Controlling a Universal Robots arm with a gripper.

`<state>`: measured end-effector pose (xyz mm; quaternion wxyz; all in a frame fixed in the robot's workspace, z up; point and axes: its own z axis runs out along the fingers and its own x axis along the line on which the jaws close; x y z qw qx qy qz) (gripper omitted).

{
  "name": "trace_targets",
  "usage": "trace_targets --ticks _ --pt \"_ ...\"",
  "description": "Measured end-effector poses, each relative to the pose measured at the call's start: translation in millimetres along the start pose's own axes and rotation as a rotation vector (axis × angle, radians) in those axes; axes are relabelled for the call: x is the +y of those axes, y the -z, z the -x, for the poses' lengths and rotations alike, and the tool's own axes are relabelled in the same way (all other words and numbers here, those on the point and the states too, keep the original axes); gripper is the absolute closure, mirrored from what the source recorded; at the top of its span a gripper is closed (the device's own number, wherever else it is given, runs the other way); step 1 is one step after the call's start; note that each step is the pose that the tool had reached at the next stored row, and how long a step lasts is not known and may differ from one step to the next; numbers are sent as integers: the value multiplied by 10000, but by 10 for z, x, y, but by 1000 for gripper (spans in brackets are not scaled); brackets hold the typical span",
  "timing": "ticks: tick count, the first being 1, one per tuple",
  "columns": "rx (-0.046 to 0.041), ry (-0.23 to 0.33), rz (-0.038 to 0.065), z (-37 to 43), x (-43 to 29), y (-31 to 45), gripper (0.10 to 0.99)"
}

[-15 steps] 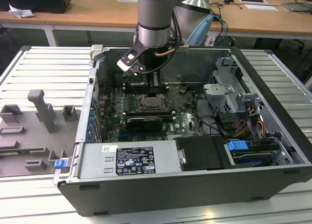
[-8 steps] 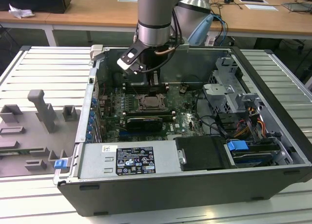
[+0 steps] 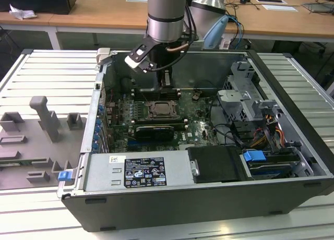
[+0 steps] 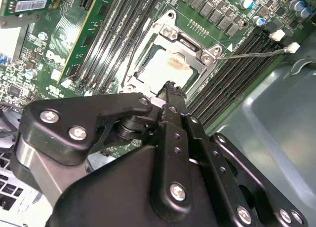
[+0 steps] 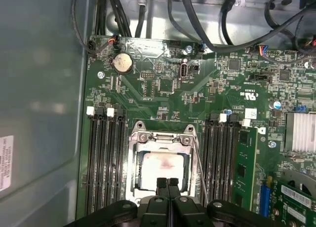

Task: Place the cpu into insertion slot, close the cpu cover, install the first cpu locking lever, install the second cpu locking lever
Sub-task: 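Install the first cpu locking lever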

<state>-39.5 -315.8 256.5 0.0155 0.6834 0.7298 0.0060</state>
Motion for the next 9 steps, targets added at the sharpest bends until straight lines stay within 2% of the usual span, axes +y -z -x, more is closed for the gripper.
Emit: trace_targets --ticks 9 --pt "6 -1 0 1 2 69 980"
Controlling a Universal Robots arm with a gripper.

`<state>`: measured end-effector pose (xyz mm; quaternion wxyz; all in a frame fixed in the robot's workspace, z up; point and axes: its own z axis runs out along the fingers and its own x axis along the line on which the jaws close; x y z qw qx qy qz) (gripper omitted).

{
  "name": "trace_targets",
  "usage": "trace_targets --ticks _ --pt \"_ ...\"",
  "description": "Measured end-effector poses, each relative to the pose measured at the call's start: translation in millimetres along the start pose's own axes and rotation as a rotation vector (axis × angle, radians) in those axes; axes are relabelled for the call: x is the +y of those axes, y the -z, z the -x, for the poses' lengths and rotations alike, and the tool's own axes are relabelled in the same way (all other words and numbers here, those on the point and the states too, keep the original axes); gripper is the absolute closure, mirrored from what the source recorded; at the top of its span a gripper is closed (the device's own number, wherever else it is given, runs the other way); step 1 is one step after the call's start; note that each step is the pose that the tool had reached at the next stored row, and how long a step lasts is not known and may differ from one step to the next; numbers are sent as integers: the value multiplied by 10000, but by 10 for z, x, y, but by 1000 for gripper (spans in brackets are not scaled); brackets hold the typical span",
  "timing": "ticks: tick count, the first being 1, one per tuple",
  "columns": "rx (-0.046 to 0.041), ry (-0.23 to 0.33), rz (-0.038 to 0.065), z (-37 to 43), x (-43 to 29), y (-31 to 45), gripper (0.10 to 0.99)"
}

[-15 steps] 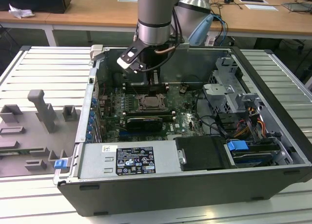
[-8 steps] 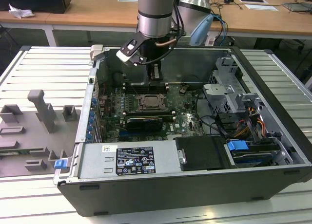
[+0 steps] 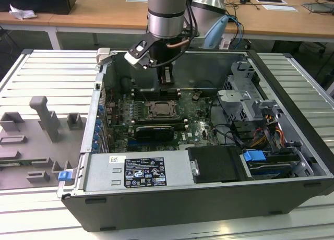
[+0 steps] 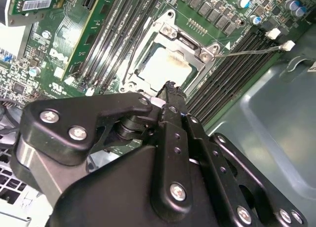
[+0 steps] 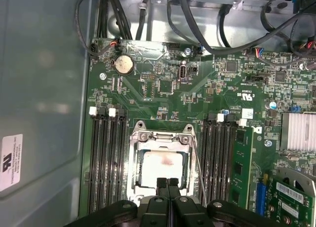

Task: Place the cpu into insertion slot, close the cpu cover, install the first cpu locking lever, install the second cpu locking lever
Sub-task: 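Install the first cpu locking lever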

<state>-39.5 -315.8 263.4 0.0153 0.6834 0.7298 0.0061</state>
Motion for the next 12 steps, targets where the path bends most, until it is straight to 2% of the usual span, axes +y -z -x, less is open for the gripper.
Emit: trace_targets --ticks 5,12 --pt "0 0 0 1 2 56 980" --pt "-3 1 0 2 7 228 980"
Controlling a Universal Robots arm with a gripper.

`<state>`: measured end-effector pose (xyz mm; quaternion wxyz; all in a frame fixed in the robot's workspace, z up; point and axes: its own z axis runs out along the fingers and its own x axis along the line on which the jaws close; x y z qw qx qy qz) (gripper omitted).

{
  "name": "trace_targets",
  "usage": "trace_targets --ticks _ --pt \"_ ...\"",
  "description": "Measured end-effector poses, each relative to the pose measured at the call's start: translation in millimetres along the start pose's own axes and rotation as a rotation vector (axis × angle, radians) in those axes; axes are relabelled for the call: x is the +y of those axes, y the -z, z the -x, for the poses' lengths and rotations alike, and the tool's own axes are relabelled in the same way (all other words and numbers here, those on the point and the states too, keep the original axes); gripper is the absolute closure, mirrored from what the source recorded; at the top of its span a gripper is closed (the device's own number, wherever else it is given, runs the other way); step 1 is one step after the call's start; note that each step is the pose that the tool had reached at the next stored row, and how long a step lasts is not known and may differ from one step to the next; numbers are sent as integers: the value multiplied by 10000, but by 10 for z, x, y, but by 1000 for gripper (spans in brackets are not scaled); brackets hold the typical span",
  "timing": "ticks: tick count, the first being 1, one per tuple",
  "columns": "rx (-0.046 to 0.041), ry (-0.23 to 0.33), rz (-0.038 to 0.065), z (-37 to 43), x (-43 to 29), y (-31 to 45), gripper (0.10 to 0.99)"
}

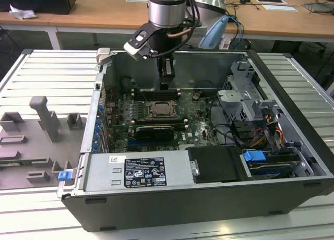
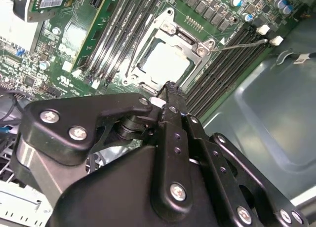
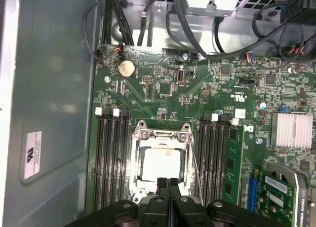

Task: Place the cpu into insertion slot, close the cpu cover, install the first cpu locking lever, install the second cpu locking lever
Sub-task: 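Install the first cpu locking lever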

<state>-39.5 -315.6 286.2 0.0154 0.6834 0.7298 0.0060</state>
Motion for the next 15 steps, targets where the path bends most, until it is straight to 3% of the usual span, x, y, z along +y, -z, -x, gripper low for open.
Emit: trace_targets --ticks 3,7,15 --pt "1 13 2 1 2 49 980" --pt "37 1203 18 1 1 44 980" --pt "85 2879 40 0 0 8 980"
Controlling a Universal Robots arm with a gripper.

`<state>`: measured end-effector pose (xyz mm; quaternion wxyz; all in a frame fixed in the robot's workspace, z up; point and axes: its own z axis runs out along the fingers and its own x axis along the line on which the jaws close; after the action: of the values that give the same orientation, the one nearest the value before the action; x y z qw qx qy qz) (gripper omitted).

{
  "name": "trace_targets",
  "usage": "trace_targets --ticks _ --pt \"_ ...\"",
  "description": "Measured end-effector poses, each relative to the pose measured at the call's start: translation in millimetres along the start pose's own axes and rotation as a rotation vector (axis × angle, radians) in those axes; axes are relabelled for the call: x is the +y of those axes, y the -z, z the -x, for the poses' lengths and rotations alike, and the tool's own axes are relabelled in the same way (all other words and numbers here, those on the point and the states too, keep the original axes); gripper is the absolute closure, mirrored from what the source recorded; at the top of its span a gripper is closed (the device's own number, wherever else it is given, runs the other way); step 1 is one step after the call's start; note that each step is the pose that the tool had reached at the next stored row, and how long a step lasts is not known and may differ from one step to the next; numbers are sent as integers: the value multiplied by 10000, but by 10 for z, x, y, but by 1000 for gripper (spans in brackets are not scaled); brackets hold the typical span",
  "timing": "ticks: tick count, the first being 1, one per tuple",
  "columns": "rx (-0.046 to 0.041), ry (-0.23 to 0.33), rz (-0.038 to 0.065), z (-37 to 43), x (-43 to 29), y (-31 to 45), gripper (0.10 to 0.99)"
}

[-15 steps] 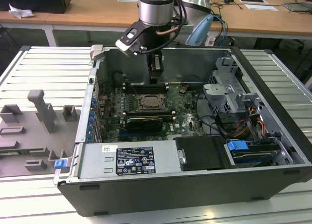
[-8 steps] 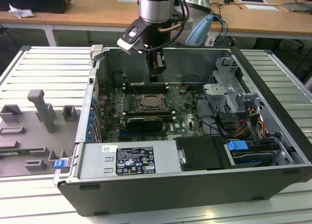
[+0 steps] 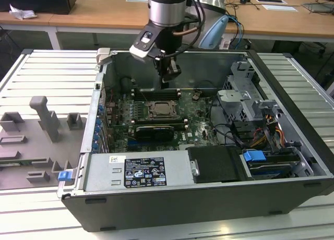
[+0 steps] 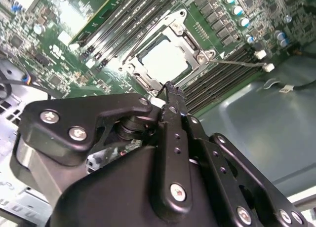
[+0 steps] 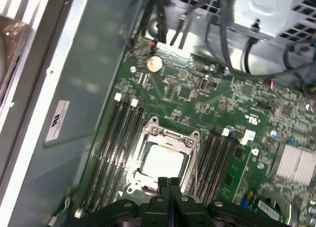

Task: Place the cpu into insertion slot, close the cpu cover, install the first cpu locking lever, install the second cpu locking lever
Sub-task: 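Install the first cpu locking lever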

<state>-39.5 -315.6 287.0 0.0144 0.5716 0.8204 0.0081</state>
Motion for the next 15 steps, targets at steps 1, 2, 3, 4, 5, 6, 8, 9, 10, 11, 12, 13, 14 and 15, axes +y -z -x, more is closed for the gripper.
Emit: trace_targets --ticks 1,2,3,4,5,6,8,9,10,11,12,13,14,15 --pt "7 222 4 0 0 -2 980" --pt "11 342 6 0 0 -3 980" --pt "13 405 7 0 0 -4 980" --pt "16 528 12 0 0 -9 980" --pt "16 602 16 0 0 -11 980" --pt "16 649 16 0 0 -12 980" --pt "22 816 20 0 0 -13 980" --pt "25 889 21 0 0 -13 980" --pt "28 983 23 -1 0 -13 980" --pt "30 1051 23 0 0 -13 980" --pt "33 1180 24 0 0 -13 980" --pt "36 1281 26 0 0 -13 980" --pt "39 1369 28 0 0 -13 980" --pt "41 1463 29 0 0 -13 980"
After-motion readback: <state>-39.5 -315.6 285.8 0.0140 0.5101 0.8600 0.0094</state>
